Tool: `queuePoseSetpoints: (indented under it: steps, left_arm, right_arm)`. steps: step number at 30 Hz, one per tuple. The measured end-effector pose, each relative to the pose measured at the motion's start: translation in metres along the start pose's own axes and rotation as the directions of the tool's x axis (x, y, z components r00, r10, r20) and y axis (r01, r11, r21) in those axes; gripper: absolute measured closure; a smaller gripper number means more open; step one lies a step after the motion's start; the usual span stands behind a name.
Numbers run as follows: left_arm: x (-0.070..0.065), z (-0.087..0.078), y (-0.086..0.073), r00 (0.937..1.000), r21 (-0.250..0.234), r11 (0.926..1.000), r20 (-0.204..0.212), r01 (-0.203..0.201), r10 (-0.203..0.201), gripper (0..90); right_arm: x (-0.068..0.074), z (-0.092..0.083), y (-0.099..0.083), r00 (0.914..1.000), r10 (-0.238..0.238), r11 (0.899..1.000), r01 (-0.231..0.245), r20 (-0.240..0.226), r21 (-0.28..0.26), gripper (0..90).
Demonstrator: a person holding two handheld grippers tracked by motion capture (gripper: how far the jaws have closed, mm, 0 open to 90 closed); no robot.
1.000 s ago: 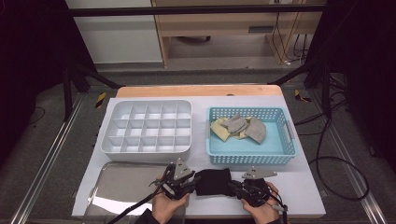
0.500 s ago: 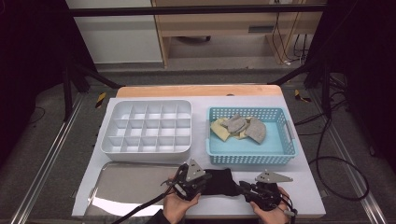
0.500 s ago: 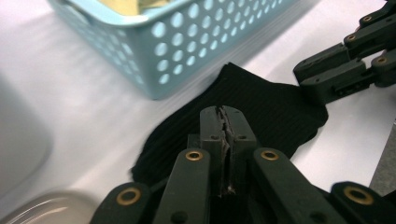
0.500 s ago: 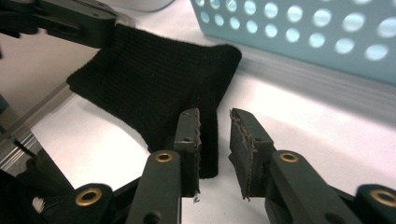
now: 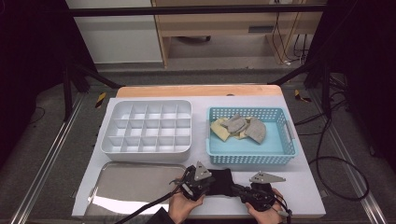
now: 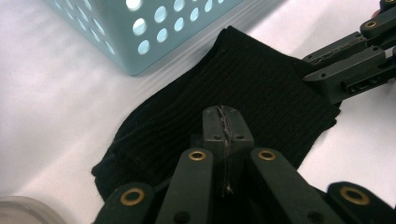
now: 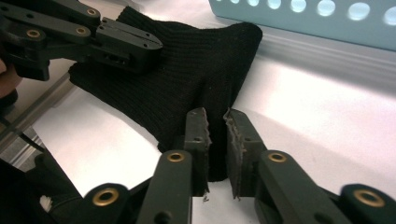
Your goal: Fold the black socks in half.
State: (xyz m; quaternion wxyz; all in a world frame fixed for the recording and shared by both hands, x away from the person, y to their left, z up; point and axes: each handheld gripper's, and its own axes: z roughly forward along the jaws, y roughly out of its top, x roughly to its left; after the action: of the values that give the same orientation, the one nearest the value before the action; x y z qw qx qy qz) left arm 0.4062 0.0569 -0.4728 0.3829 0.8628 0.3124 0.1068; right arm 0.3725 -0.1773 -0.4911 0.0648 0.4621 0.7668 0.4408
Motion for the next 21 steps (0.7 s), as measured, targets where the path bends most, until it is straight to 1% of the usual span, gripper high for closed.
queuePoseSetpoints:
  steps: [1,4,6,8,11,14,16,18,21]
  left_arm:
    - [0.000,0.000,0.000,1.0000,0.001,1.0000,0.001,0.002,-0.002,89.1]
    - [0.001,0.000,0.000,1.0000,0.002,1.0000,0.003,0.003,-0.003,89.1]
    - [0.001,0.000,0.000,0.9999,0.004,0.9999,0.008,0.012,-0.012,89.1]
    - [0.002,0.001,0.001,0.9996,0.002,0.9997,0.012,0.025,-0.025,89.2]
    - [0.004,0.001,0.001,0.9991,0.002,0.9992,0.018,0.039,-0.039,89.2]
    - [0.005,-0.001,0.001,0.9985,-0.002,0.9988,0.024,0.049,-0.049,89.2]
    - [0.007,-0.007,0.003,0.9981,-0.016,0.9981,0.022,0.059,-0.058,87.2]
    - [0.011,-0.019,0.004,0.9975,-0.044,0.9967,0.022,0.068,-0.068,85.4]
    - [0.020,-0.037,0.001,0.9966,-0.056,0.9959,-0.040,0.070,-0.072,84.8]
  right_arm:
    - [0.000,-0.001,0.001,0.9999,-0.010,1.000,0.010,0.005,-0.003,82.8]
    - [0.002,-0.003,0.003,0.9999,-0.013,1.000,0.013,0.005,-0.017,83.1]
    - [0.004,-0.006,0.006,0.9995,-0.033,0.999,0.033,-0.002,-0.041,83.1]
    - [0.009,-0.011,0.012,0.9972,-0.070,0.995,0.068,-0.027,-0.073,83.1]
    - [0.019,-0.011,0.021,0.9897,-0.128,0.989,0.123,-0.063,-0.087,83.2]
    - [0.028,-0.006,0.025,0.9812,-0.172,0.984,0.166,-0.087,-0.071,83.1]
    - [0.031,-0.004,0.027,0.9775,-0.190,0.981,0.184,-0.093,-0.063,83.1]
    - [0.032,-0.003,0.027,0.9767,-0.195,0.980,0.191,-0.090,-0.054,83.1]
    - [0.033,-0.003,0.029,0.9765,-0.196,0.980,0.193,-0.089,-0.045,83.0]
